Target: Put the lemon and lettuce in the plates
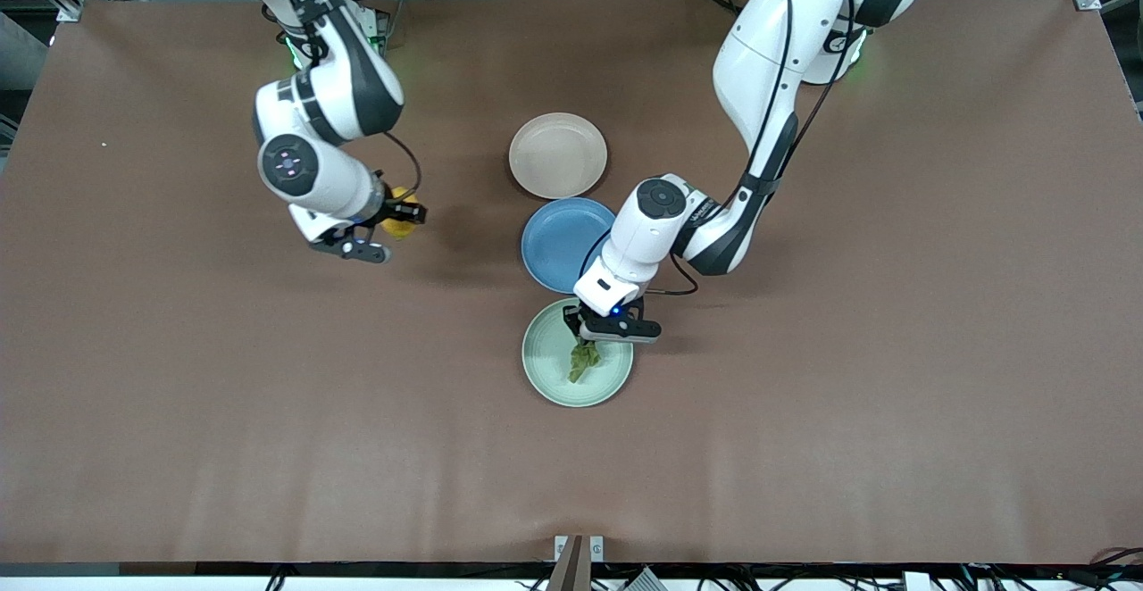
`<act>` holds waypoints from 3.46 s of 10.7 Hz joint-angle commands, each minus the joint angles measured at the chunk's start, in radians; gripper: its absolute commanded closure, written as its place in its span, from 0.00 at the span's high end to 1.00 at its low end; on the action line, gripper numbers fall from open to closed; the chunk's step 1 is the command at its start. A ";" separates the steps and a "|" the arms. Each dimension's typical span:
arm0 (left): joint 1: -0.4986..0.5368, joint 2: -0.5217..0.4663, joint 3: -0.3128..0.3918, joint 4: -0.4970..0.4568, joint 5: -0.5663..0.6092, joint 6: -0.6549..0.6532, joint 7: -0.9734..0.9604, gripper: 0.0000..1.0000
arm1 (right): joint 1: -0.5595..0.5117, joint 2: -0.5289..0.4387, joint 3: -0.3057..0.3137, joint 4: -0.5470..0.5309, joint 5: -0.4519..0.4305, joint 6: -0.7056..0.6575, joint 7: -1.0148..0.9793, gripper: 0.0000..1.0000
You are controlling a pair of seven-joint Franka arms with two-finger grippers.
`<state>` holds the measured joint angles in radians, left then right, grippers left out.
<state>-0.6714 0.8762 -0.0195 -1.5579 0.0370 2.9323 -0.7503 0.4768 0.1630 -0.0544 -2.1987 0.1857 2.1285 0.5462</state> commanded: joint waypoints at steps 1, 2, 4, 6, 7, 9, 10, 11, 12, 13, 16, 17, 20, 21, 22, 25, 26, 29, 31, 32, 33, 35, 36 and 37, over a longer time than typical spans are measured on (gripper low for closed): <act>-0.001 0.000 0.032 -0.010 0.007 -0.002 -0.014 0.00 | 0.144 -0.024 -0.005 -0.033 0.037 0.085 0.223 0.14; -0.001 -0.002 0.032 -0.028 0.006 -0.005 -0.014 0.00 | 0.195 -0.002 -0.005 -0.033 0.037 0.131 0.295 0.14; 0.003 -0.008 0.032 -0.057 0.008 -0.006 -0.014 0.00 | 0.276 0.041 -0.005 -0.032 0.038 0.207 0.388 0.13; 0.003 -0.014 0.032 -0.054 0.006 -0.025 -0.020 0.16 | 0.347 0.078 -0.004 -0.019 0.052 0.252 0.470 0.13; 0.003 -0.028 0.036 -0.054 0.006 -0.063 -0.020 0.99 | 0.377 0.085 -0.005 -0.012 0.079 0.251 0.475 0.13; 0.001 -0.087 0.042 -0.039 0.006 -0.207 -0.018 1.00 | 0.425 0.090 -0.005 -0.009 0.138 0.255 0.478 0.13; 0.006 -0.118 0.043 -0.039 0.006 -0.249 -0.017 1.00 | 0.456 0.108 -0.005 -0.001 0.165 0.275 0.486 0.13; 0.007 -0.146 0.043 -0.039 0.006 -0.287 -0.015 1.00 | 0.485 0.137 -0.007 0.014 0.169 0.289 0.509 0.14; 0.013 -0.179 0.043 -0.034 0.006 -0.341 -0.014 1.00 | 0.508 0.162 -0.007 0.031 0.169 0.297 0.530 0.15; 0.019 -0.213 0.043 -0.031 0.006 -0.384 -0.012 1.00 | 0.523 0.171 -0.007 0.031 0.169 0.316 0.541 0.19; 0.061 -0.330 0.041 -0.031 0.008 -0.501 -0.001 1.00 | 0.545 0.191 -0.007 0.031 0.169 0.335 0.548 0.74; 0.084 -0.367 0.041 -0.031 0.008 -0.536 0.015 1.00 | 0.552 0.191 -0.009 0.033 0.166 0.334 0.566 1.00; 0.199 -0.479 0.041 -0.031 0.008 -0.649 0.178 1.00 | 0.530 0.176 -0.037 0.068 0.152 0.305 0.565 1.00; 0.232 -0.509 0.036 -0.031 0.004 -0.680 0.209 1.00 | 0.522 0.178 -0.062 0.104 0.137 0.236 0.560 1.00; 0.255 -0.541 0.035 -0.031 0.007 -0.724 0.221 1.00 | 0.508 0.178 -0.080 0.122 0.089 0.179 0.526 1.00; 0.332 -0.631 0.036 -0.031 0.006 -0.844 0.380 1.00 | 0.421 0.179 -0.110 0.119 0.064 0.162 0.381 1.00; 0.373 -0.658 0.036 -0.031 0.003 -0.887 0.473 1.00 | 0.375 0.179 -0.110 0.119 0.064 0.148 0.318 1.00; 0.456 -0.733 0.039 -0.030 -0.005 -1.016 0.607 1.00 | 0.263 0.174 -0.116 0.094 0.051 0.148 0.136 1.00; 0.502 -0.775 0.038 -0.030 -0.008 -1.091 0.667 1.00 | 0.217 0.167 -0.149 0.073 -0.009 0.157 0.037 1.00; 0.522 -0.790 0.036 -0.025 -0.011 -1.133 0.680 1.00 | 0.192 0.165 -0.156 0.067 -0.015 0.157 -0.012 1.00; 0.529 -0.806 0.036 -0.016 -0.012 -1.175 0.681 1.00 | 0.169 0.150 -0.160 0.050 -0.023 0.159 -0.059 1.00; 0.532 -0.833 0.038 -0.008 -0.012 -1.235 0.686 1.00 | 0.125 0.101 -0.211 0.021 -0.064 0.156 -0.188 1.00; 0.533 -0.839 0.039 -0.001 -0.012 -1.257 0.686 1.00 | 0.082 0.090 -0.228 0.011 -0.065 0.157 -0.284 1.00; 0.564 -0.859 0.029 -0.002 -0.014 -1.283 0.686 1.00 | 0.025 0.089 -0.231 0.011 -0.065 0.159 -0.389 1.00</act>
<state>-0.1483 0.0563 0.0260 -1.5599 0.0376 1.7055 -0.0910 0.6013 0.3163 -0.2743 -2.1359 0.1451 2.2828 0.3423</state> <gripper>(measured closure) 0.000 0.000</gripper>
